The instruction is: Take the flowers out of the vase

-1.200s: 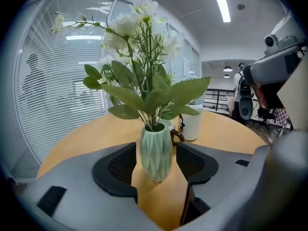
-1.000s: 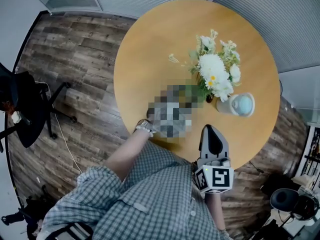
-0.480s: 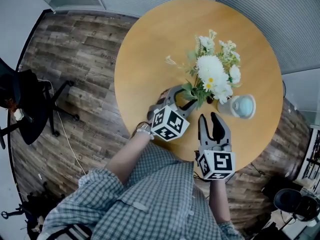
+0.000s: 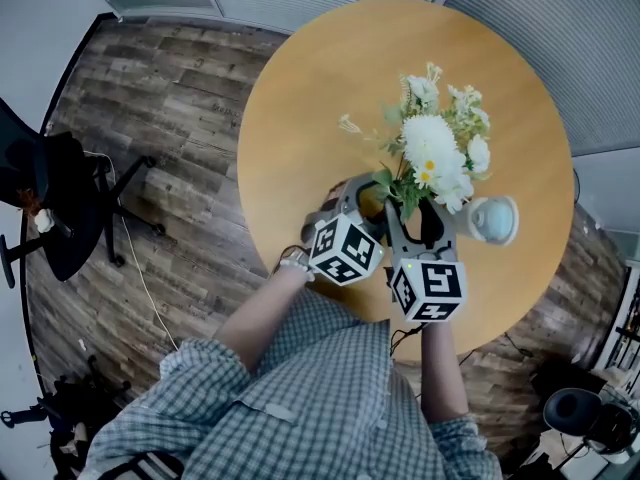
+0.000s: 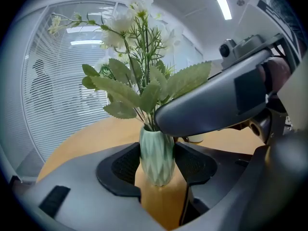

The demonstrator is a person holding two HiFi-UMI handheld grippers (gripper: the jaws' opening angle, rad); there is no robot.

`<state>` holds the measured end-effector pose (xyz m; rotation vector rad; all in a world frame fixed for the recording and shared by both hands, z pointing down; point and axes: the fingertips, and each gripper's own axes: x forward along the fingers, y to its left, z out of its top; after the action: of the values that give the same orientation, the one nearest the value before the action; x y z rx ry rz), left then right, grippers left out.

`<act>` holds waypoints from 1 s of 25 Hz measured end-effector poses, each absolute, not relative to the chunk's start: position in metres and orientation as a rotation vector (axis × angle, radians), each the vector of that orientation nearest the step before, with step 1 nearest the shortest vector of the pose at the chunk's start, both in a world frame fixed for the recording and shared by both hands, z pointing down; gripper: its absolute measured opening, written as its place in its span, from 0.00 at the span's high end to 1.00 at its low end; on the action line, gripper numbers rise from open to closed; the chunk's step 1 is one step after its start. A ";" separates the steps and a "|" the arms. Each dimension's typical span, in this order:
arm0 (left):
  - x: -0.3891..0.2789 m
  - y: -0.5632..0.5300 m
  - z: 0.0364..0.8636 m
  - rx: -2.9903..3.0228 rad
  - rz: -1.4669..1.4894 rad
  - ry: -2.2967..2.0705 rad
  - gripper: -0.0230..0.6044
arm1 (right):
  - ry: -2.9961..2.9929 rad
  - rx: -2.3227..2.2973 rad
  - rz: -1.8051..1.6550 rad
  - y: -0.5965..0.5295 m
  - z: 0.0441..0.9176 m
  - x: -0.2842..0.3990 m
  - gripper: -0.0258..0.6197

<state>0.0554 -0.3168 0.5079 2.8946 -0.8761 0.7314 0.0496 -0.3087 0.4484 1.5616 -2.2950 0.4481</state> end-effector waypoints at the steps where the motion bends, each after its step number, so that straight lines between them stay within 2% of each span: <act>1: 0.055 -0.316 0.508 2.895 0.732 -0.875 0.59 | -2.302 1.569 0.448 -0.313 0.448 0.049 0.68; 6: 0.051 -0.317 0.507 2.890 0.722 -0.867 0.59 | -2.318 1.611 0.360 -0.333 0.441 0.046 0.68; 8: 0.051 -0.317 0.507 2.888 0.719 -0.866 0.59 | -2.323 1.604 0.304 -0.334 0.437 0.046 0.82; 10: 0.053 -0.317 0.508 2.879 0.717 -0.864 0.59 | -2.342 1.597 0.271 -0.334 0.432 0.047 0.85; 25: 0.053 -0.318 0.509 2.850 0.714 -0.864 0.59 | -2.494 1.745 0.125 -0.325 0.351 0.055 0.87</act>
<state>0.0532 -0.3181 0.5089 2.8496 -0.8637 0.7143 0.0553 -0.3249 0.3509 1.7452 -2.4938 0.1252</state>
